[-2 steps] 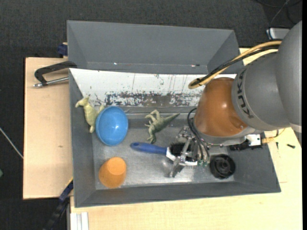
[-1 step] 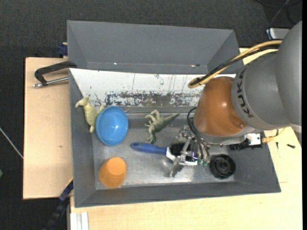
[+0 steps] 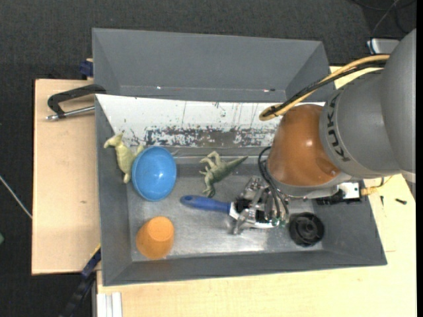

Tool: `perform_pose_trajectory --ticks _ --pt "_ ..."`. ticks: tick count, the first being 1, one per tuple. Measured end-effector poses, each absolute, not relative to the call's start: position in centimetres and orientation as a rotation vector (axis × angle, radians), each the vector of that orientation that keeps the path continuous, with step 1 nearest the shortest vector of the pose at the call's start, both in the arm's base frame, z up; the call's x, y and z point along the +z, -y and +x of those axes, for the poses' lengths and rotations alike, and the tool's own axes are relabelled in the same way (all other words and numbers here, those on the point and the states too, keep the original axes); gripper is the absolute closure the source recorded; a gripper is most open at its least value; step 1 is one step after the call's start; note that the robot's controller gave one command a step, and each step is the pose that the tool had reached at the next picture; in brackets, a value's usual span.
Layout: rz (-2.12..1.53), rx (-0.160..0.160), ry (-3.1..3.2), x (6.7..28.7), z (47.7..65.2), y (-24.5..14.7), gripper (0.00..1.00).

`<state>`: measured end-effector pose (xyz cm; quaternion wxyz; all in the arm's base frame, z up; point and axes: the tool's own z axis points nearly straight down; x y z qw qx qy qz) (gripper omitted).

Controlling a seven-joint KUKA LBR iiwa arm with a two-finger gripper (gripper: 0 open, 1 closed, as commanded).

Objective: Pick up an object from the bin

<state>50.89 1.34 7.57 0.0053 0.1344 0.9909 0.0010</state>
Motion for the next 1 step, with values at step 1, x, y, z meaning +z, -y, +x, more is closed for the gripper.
perform_pose_trajectory --ticks 1 --pt "0.419 0.003 -3.106 10.84 51.04 -1.41 1.0"
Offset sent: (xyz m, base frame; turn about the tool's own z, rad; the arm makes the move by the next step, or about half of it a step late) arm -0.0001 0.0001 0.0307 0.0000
